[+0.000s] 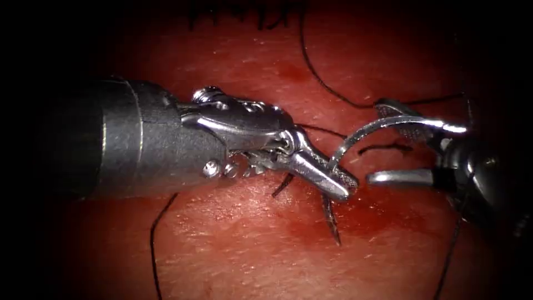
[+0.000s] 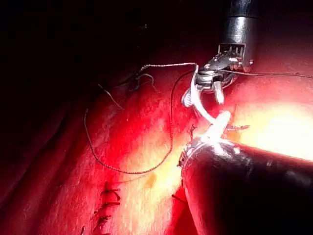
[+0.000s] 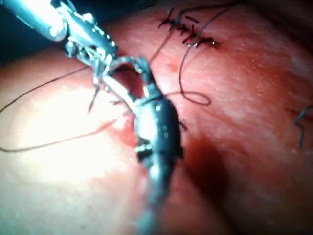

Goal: Wound Closure

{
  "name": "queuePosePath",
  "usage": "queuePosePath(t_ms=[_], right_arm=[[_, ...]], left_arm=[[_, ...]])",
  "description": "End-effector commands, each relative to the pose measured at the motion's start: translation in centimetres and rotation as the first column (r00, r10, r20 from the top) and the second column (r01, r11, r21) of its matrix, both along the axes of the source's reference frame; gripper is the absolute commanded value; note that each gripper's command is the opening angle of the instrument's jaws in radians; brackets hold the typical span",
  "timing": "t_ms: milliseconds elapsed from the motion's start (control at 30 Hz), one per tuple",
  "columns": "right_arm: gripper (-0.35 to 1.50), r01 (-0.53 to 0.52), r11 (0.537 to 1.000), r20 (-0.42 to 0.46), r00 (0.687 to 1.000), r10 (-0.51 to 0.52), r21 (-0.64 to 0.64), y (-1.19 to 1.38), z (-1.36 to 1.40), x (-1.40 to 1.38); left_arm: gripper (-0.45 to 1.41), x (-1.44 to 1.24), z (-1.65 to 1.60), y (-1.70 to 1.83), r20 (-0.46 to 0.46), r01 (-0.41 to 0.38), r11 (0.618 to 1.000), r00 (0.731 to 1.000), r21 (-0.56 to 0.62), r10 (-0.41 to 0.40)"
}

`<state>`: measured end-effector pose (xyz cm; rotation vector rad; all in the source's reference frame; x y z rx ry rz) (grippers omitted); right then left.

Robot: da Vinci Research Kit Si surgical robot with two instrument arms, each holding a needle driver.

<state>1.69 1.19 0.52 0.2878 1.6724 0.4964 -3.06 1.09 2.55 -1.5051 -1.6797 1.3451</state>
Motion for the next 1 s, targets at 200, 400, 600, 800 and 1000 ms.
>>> queuePosePath(t_ms=[200, 400, 600, 800, 1000], right_arm=[[1.06, 0.013, 1.0, -0.058, 0.998, -0.013, -0.002, 0.0, 0.02, 0.15], [0.94, 0.005, 1.0, -0.104, 0.995, -0.004, 0.007, 0.07, -0.03, 0.12], [0.74, -0.015, 1.0, -0.124, 0.992, 0.017, 0.017, 0.19, -0.09, 0.11], [-0.35, -0.026, 1.0, -0.114, 0.993, 0.024, -0.017, 0.2, -0.08, 0.12], [-0.35, -0.048, 0.995, -0.063, 0.997, 0.042, -0.083, 0.18, -0.07, 0.05]], left_arm=[[-0.45, -0.07, 0.05, 0.01, 0.049, -0.029, 0.999, 0.998, 0.037, 0.027], [-0.45, -0.05, 0.03, -0.03, 0.06, -0.053, 0.998, 0.997, 0.042, 0.05], [-0.45, -0.05, 0.03, -0.03, 0.059, -0.062, 0.997, 0.997, 0.052, 0.059], [-0.45, -0.04, 0.02, -0.05, 0.059, -0.072, 0.996, 0.996, 0.061, 0.068], [-0.45, -0.03, -0.01, -0.02, 0.061, -0.083, 0.994, 0.995, 0.073, 0.078]])
